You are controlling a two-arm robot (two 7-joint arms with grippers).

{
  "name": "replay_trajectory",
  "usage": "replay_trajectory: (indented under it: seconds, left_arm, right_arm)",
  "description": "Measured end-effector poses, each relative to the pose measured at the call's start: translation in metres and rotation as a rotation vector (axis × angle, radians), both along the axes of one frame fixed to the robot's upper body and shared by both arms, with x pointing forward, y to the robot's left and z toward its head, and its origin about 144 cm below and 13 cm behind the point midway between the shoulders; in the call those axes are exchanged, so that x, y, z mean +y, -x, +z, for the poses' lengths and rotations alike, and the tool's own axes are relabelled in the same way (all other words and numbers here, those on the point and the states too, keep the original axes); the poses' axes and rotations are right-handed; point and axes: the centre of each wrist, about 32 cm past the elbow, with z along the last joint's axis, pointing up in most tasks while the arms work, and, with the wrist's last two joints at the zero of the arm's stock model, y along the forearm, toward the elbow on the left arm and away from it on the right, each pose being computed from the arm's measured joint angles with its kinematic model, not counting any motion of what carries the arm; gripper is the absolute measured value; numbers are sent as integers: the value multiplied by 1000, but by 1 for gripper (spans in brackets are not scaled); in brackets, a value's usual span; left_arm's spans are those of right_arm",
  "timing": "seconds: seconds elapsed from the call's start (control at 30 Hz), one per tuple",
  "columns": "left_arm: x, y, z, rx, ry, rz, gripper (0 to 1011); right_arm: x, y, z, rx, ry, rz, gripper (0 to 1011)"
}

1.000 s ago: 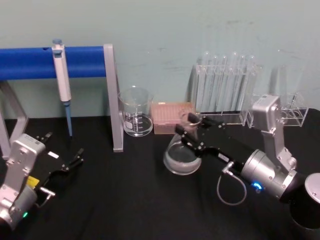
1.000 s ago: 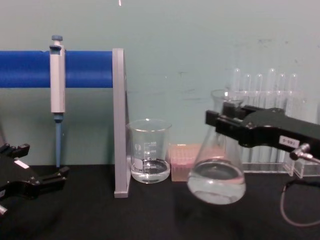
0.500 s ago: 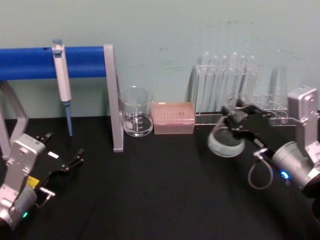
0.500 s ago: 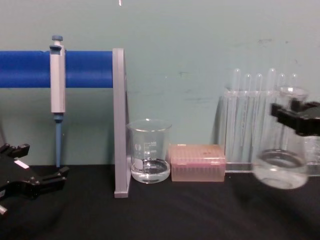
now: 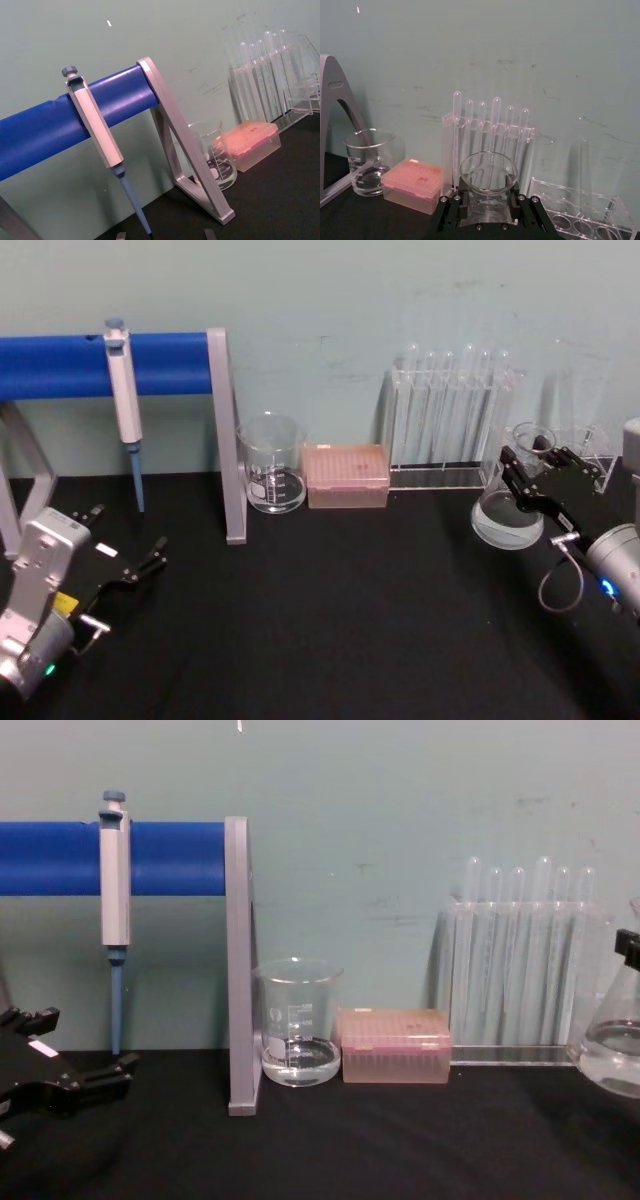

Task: Grasp the erlenmeyer flask with one hand, shake it three times, then place it back.

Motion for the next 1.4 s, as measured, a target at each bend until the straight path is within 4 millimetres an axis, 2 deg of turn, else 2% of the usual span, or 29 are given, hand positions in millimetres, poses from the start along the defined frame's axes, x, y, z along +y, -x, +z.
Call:
replay_trajectory:
  seconds: [0.43, 1.0, 1.4]
  left_arm:
    - [0, 0, 0, 0, 0, 0, 1001]
    - [0, 0, 0, 0, 0, 0, 1001]
    - [0, 0, 0, 0, 0, 0, 1001]
  right_arm:
    - [8, -1, 0, 3, 3, 91, 450]
    - [49, -9, 1, 12, 4, 458, 450]
    - [67, -12, 0, 27, -2, 661, 450]
